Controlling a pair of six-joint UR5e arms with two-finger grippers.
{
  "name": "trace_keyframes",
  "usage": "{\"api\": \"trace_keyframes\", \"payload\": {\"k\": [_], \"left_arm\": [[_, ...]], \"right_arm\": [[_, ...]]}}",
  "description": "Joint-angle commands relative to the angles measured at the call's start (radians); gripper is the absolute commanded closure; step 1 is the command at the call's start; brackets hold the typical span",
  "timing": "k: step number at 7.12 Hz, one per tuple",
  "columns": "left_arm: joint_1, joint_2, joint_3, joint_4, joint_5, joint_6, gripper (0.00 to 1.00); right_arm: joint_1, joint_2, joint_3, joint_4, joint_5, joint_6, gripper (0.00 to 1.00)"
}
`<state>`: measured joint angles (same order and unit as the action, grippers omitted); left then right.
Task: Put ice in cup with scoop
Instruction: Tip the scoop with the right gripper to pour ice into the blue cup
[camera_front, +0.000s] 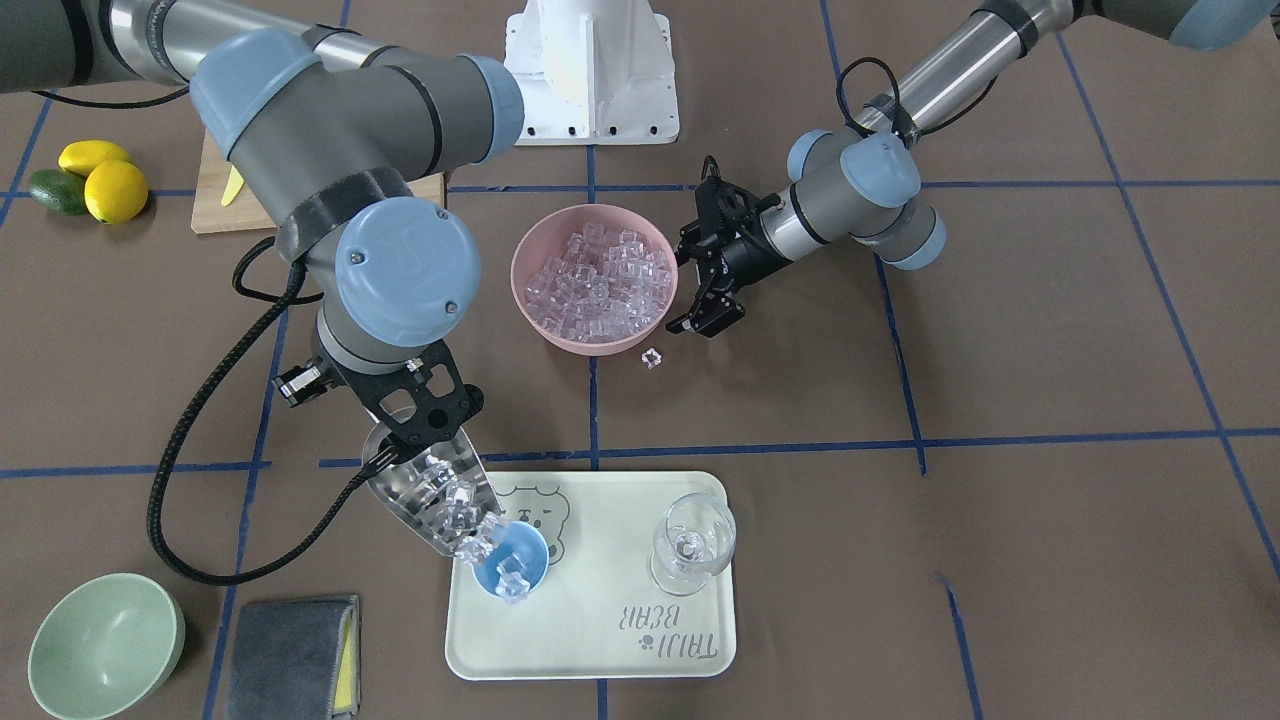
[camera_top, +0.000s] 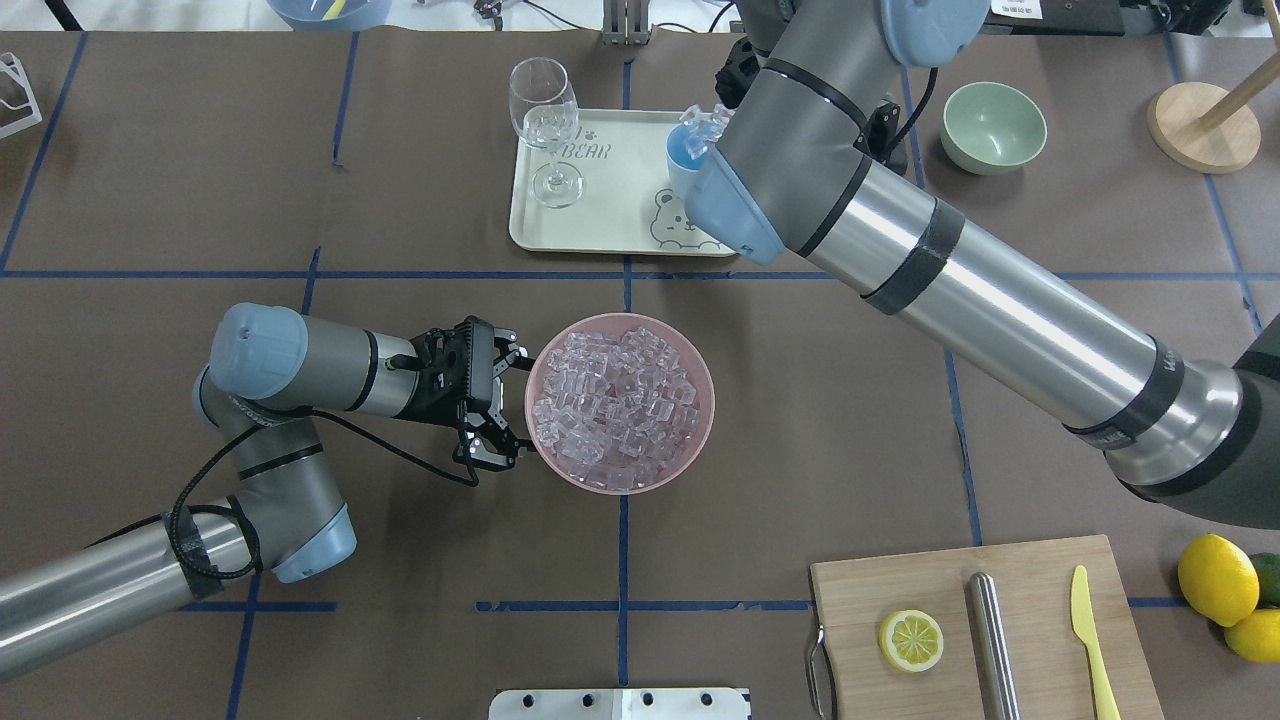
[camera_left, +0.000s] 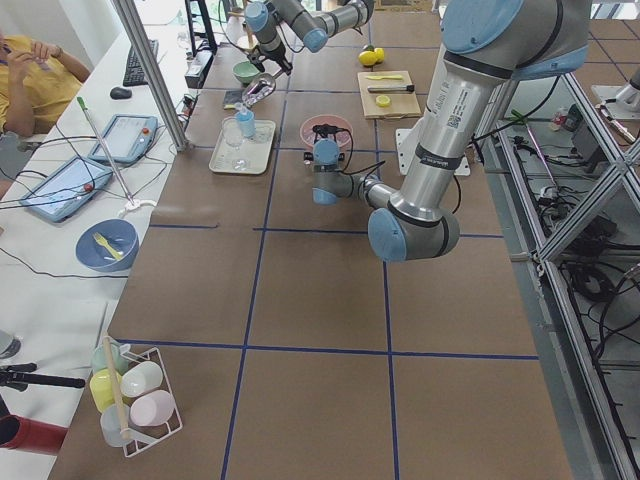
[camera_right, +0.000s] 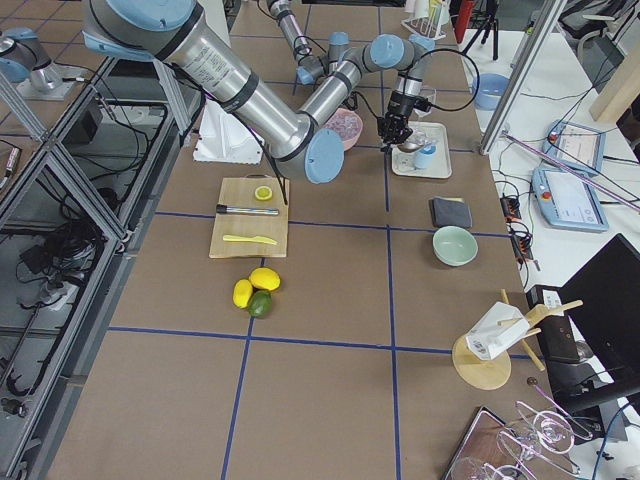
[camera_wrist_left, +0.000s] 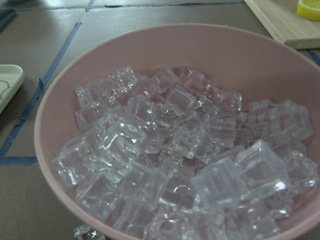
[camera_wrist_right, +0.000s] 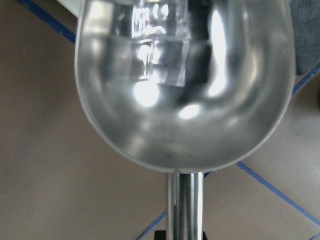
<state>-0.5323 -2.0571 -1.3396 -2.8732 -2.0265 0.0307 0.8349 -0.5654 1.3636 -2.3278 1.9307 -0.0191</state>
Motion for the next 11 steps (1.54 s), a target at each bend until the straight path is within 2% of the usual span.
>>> {"api": "trace_keyframes", "payload": {"k": [1, 4, 5, 6, 11], "left_arm": [[0.000, 0.000, 0.000, 0.000, 0.000, 0.000, 0.00], [0.000, 0.000, 0.000, 0.000, 0.000, 0.000, 0.00], [0.000, 0.000, 0.000, 0.000, 0.000, 0.000, 0.00], [0.000, 0.000, 0.000, 0.000, 0.000, 0.000, 0.00], [0.000, 0.000, -0.001, 0.000, 0.000, 0.000, 0.00]], "right_arm": [[0.001, 0.009, -0.011, -0.028, -0.006, -0.038, 1.00], [0.015, 0.021, -0.026, -0.056, -0.009, -0.105, 1.00], [0.021, 0.083, -0.120, -0.074, -0.015, -0.140, 1.00], [0.020, 0.116, -0.170, -0.087, -0.028, -0.156, 1.00], [0.021, 0.124, -0.186, -0.096, -0.032, -0.188, 1.00]]}}
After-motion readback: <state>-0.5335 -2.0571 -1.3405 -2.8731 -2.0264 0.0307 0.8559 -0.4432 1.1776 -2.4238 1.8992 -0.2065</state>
